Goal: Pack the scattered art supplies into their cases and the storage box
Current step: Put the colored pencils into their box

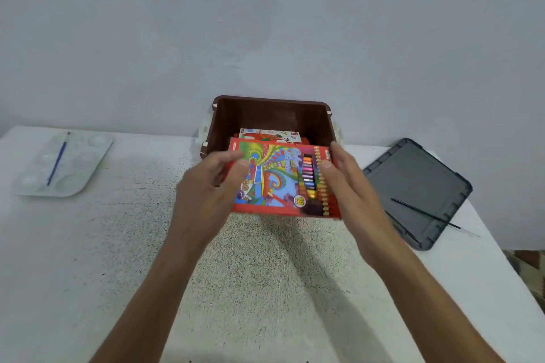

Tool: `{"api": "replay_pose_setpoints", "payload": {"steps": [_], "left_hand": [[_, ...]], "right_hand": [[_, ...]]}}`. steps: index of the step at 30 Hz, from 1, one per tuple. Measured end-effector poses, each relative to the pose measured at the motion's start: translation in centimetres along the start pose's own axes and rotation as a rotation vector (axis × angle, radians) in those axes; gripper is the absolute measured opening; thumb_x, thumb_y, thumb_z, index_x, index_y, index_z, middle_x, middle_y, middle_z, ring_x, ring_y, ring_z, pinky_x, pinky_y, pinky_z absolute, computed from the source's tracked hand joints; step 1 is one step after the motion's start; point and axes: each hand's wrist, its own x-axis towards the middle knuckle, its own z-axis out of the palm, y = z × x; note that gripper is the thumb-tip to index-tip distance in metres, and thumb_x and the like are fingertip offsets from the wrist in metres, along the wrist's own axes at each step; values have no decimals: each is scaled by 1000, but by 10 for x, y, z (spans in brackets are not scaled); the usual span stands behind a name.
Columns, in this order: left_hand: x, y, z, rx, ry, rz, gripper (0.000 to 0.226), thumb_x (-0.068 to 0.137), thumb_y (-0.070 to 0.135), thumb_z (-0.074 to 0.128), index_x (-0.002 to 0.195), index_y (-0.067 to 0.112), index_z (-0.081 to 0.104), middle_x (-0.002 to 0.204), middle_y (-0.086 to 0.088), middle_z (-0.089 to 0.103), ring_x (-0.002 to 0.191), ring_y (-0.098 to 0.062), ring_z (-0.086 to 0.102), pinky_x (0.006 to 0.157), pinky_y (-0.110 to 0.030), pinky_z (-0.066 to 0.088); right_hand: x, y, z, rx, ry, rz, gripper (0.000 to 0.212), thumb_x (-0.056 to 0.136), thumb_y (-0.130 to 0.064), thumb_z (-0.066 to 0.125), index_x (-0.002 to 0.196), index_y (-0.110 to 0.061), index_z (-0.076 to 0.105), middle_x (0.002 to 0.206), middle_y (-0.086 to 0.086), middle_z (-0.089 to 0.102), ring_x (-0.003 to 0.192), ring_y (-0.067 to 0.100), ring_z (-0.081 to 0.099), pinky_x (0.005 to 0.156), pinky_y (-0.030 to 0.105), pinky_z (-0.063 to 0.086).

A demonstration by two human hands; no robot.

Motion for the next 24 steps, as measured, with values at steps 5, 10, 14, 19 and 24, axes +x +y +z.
{"api": "replay_pose_setpoints", "payload": {"steps": [5,10,14,19,24], "left_hand": [[46,11,7,66,48,113,16,87,40,66,99,31,70,93,8,74,87,-6,71,76,-31,58],[106,-1,24,170,66,104,15,86,42,64,97,32,70,94,8,72,93,-11,67,88,-38,54],[148,-17,39,370,-13,76,20,92,39,61,101,24,68,104,5,65,88,-11,63,73,-20,50],[185,-42,52,547,-190,0,27,92,38,61,108,17,68,111,-1,65,88,-8,54,66,-19,39],[210,-64,58,609,-337,-105,36,91,39,64,118,16,62,120,-7,63,95,-16,60,75,-26,46]], "right_hand": [[49,-22,6,-107,-18,-52,52,98,-41,54,147,-35,38,124,-23,59,96,-11,64,85,17,52],[108,-25,17,-223,-43,-47,55,98,-41,55,149,-28,38,141,-7,53,114,6,62,95,28,52],[150,-11,27,-327,-81,57,62,97,-42,55,152,-26,32,148,-2,44,108,7,58,84,21,51],[186,12,33,-374,-98,155,64,97,-47,54,152,-26,31,149,3,44,114,14,58,82,24,47],[213,32,35,-423,-122,217,64,97,-49,53,152,-24,30,144,7,50,103,14,64,81,27,52]]}}
